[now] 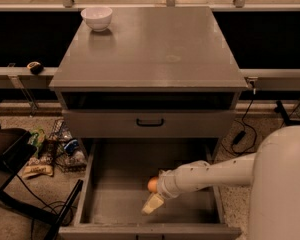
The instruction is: Pick orange from middle drawer and place on counter
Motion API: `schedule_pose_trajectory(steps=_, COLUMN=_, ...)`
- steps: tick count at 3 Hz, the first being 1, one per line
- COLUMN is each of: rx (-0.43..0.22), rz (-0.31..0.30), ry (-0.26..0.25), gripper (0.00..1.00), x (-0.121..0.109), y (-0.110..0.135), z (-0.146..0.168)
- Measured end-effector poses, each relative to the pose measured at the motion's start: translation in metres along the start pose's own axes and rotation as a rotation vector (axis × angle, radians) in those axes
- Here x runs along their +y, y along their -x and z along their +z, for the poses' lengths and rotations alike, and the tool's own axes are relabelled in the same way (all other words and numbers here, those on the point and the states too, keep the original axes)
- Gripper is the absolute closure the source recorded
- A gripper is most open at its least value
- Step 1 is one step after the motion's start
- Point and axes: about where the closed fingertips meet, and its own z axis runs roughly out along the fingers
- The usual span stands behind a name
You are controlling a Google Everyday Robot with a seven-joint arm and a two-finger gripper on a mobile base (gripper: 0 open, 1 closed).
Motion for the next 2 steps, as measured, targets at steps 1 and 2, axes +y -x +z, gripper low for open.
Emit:
schedule_pose_trajectory(steps=1, rx=0.011, rz=-0.003, ry=-0.001, gripper=0.0, x=-0.01, y=-0.007, z=0.015)
schedule_pose_trajectory(steps=2, rx=0.01, rz=-0.008, ry=-0.003, gripper=0.19, x=-0.021, y=-0.013, z=0.032)
